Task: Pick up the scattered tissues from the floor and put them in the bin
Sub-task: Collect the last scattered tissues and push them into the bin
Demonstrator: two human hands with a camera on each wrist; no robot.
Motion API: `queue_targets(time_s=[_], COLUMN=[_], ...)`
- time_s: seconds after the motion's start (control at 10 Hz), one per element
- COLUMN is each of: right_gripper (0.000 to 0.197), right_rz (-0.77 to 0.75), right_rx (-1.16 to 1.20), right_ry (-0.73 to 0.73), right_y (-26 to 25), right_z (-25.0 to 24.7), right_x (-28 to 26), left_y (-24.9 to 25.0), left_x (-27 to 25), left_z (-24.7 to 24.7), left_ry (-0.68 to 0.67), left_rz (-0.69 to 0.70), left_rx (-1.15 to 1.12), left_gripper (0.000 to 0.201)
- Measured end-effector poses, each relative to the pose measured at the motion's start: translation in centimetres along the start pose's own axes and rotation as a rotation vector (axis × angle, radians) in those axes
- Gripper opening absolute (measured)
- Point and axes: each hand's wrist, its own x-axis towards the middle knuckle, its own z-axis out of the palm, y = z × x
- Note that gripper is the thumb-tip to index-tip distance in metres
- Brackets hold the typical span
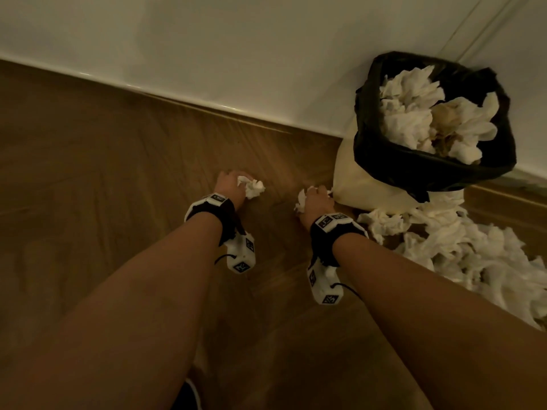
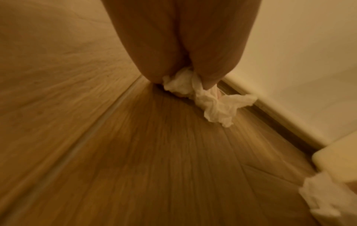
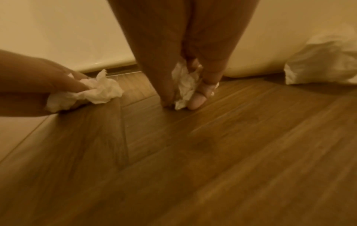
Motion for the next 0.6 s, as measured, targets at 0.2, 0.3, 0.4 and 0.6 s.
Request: queue_targets(time_s=[0.2, 0.3, 0.4, 0.6], right_gripper=[0.044, 0.029, 0.009, 0.062], right_rz=[-0.093, -0.101, -0.117, -0.153], right_rx=[0.170, 0.172, 0.150, 0.309], right_ry=[0.123, -0.025, -0.080, -0.013], right_y=[1.1, 1.2, 1.5, 3.9], right_z=[0.8, -0.3, -1.7, -5.4], right_x=[-1.4, -2.7, -4.9, -10.3], left_y=[1.1, 2.1, 3.4, 8.7], left_x=[-0.8, -2.1, -3.4, -9.8], left_z=[0.4, 0.9, 1.3, -0.2], left_ry=[-0.029, -0.054, -0.083, -0.085], left_rz=[-0.002, -0.071, -0.088, 0.004], left_rx=[0.080, 0.106, 0.056, 0.037], left_gripper=[0.026, 0.032, 0.034, 0.029])
